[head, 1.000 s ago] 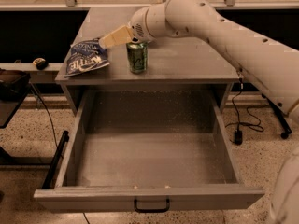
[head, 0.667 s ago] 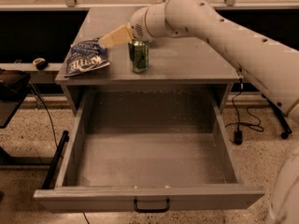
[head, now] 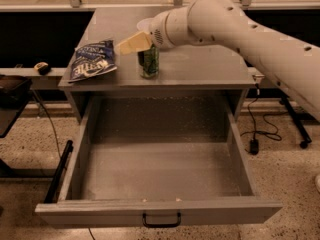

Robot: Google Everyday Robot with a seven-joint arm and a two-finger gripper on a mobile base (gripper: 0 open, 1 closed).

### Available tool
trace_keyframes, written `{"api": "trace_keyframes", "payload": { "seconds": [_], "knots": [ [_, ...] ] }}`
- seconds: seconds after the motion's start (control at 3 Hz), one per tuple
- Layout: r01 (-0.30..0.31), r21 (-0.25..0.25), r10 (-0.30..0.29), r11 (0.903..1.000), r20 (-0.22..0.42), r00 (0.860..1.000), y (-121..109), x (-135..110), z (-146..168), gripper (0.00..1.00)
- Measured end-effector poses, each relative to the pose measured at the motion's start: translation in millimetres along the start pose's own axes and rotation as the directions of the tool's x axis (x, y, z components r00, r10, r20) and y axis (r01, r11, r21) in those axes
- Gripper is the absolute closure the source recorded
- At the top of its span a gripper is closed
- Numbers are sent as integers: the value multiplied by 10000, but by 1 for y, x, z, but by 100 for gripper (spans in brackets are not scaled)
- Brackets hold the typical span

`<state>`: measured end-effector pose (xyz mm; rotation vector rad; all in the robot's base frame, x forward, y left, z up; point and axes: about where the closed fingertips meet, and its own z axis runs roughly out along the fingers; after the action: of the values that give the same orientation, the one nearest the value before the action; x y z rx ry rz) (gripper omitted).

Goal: Place green can into top drawer

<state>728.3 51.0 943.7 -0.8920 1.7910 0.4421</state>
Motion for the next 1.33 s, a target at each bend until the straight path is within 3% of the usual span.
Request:
{"api": "trace_keyframes", "payload": {
  "seconds": [0.67,1.0,1.33],
  "knots": [
    [-605,490,609,9970,-73,9981,1,26,-29,0],
    [-876,459,879,9951,-53,9961,3,38,-19,14],
    [-1211,370,1205,9920,161,9926,5,47,1,37]
  ]
}}
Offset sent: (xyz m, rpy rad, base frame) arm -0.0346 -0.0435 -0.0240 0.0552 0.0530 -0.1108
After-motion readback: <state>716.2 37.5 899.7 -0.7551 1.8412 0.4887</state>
